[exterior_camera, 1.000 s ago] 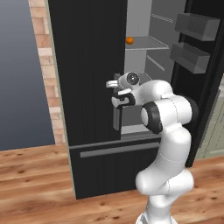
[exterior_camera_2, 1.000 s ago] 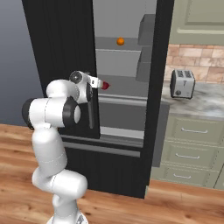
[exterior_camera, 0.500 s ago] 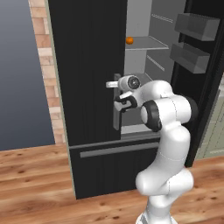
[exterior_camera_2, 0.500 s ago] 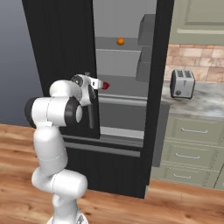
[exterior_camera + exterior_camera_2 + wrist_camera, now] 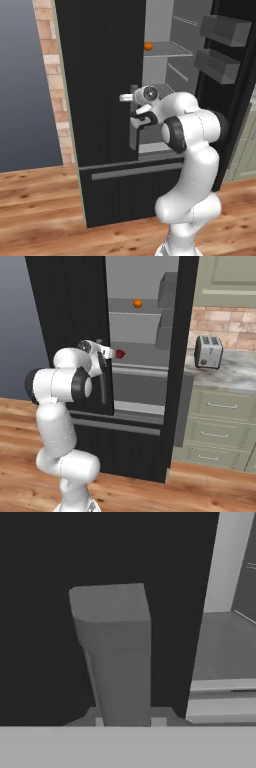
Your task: Retrieve the tangerine and pear from the fridge and place them into the bowl on the dining table.
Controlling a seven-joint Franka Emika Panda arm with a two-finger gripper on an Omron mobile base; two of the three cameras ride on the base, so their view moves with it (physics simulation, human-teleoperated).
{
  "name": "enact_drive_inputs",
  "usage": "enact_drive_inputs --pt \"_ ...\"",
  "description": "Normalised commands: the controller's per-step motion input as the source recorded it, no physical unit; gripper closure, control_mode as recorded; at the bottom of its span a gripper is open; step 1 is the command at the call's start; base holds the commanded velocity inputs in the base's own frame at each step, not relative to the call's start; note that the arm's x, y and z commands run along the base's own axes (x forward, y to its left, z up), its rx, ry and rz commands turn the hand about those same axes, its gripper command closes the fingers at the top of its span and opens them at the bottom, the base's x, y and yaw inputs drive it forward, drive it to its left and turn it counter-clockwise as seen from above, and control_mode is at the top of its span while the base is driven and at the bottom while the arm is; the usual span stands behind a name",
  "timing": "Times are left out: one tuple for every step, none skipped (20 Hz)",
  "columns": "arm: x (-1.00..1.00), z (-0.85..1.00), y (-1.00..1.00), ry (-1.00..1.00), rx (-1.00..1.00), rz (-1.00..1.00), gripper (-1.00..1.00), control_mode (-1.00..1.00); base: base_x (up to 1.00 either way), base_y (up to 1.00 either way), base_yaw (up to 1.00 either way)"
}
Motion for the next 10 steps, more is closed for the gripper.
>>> enact_drive_inputs --pt "-1.0 0.0 0.0 0.13 0.01 -0.07 1.0 -1.0 0.0 0.0 0.0" --pt "-1.0 0.0 0.0 0.14 0.03 -0.11 1.0 -1.0 0.0 0.0 0.0" --pt "-1.0 0.0 0.0 0.05 0.04 -0.12 1.0 -1.0 0.0 0.0 0.0" --pt "-1.0 0.01 0.0 0.05 0.06 -0.12 1.0 -1.0 0.0 0.0 0.0" --pt "-1.0 0.07 0.0 0.08 0.07 -0.12 1.0 -1.0 0.0 0.0 0.0" --pt "-1.0 0.11 0.01 0.12 0.08 -0.11 1.0 -1.0 0.0 0.0 0.0" --pt "-1.0 0.16 0.06 0.14 0.08 -0.1 1.0 -1.0 0.0 0.0 0.0" --pt "-1.0 0.15 0.06 0.17 0.08 -0.1 1.0 -1.0 0.0 0.0 0.0" --pt "-1.0 0.15 0.12 0.18 0.06 -0.09 1.0 -1.0 0.0 0.0 0.0" --pt "-1.0 0.13 0.13 0.2 0.06 -0.08 1.0 -1.0 0.0 0.0 0.0"
